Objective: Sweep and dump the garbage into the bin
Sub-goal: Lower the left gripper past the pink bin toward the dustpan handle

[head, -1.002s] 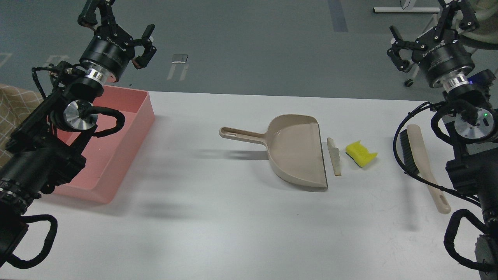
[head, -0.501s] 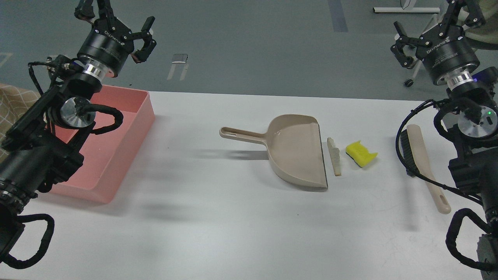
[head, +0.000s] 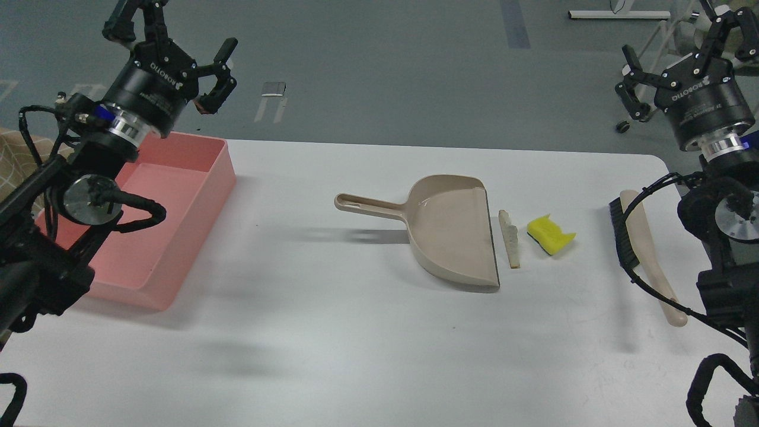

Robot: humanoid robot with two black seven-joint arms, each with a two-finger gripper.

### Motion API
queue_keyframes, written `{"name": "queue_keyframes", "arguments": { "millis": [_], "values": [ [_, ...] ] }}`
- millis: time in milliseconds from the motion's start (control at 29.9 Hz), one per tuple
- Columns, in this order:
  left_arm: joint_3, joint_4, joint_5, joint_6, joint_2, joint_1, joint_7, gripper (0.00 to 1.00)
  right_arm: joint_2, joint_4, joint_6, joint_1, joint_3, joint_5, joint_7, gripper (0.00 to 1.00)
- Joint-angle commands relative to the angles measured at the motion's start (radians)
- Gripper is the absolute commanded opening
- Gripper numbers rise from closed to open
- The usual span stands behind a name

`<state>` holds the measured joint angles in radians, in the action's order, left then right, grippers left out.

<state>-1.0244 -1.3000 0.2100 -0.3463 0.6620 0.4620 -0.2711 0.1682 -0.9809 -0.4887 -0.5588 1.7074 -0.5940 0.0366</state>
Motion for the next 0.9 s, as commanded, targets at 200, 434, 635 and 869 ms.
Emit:
{"name": "queue_keyframes", "arguments": {
  "millis": [200,434,635,869],
  "values": [
    [-0.002,-0.323,0.012,0.01,0.284,-0.296,-0.007,0.97,0.014,-0.105,0.0,0.172,0.141,0.002,0.0,1.0],
    [0.012,-0.444,0.368,0.073,0.271,-0.44,-0.007,0.93,0.016,-0.142,0.0,0.255,0.176,0.002,0.0,1.0],
    [0.079,-0.395,0.604,0.118,0.159,-0.416,0.023,0.91,0.016,-0.142,0.0,0.258,0.178,0.002,0.0,1.0],
    [0.246,-0.096,0.713,0.119,-0.112,-0.215,0.023,0.91,0.016,-0.142,0.0,0.258,0.178,0.002,0.0,1.0]
  ]
}}
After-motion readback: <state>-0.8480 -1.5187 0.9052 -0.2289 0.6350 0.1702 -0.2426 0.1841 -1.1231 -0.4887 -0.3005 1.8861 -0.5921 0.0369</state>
